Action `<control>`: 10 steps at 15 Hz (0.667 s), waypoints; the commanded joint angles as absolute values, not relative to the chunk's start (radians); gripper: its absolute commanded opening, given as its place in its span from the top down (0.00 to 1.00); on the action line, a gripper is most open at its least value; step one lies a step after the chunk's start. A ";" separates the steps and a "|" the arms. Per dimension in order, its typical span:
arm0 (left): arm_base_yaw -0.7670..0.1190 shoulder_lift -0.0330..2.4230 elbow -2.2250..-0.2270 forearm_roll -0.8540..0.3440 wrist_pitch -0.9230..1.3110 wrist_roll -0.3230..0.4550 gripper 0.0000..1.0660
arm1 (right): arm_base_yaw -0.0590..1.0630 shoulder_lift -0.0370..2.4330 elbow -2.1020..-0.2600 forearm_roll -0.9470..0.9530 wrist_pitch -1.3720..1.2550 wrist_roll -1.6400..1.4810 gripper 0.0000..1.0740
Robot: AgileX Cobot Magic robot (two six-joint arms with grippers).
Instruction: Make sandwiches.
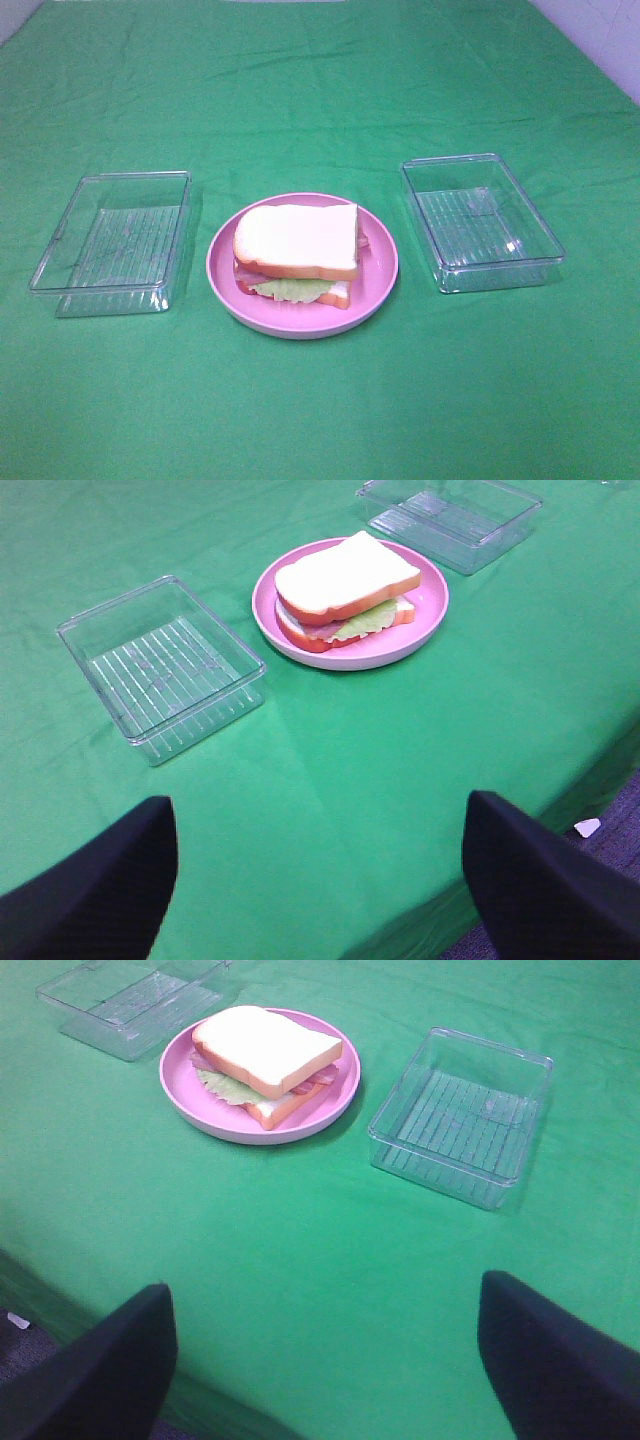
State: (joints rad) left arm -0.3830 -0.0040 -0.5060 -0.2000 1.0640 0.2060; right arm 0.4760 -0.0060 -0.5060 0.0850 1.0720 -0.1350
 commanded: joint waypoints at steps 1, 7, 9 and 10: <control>-0.380 -0.002 -0.503 -0.213 1.054 0.210 0.29 | 0.477 -0.013 -0.503 0.080 1.062 -0.145 0.27; -0.380 -0.002 -0.503 -0.213 1.054 0.210 0.29 | 0.118 -0.014 -0.503 0.088 1.062 -0.145 0.27; -0.380 -0.002 -0.503 -0.213 1.054 0.210 0.29 | -0.009 -0.014 -0.503 0.088 1.062 -0.145 0.27; -0.380 -0.002 -0.503 -0.213 1.054 0.210 0.29 | -0.036 -0.014 -0.503 0.088 1.062 -0.145 0.27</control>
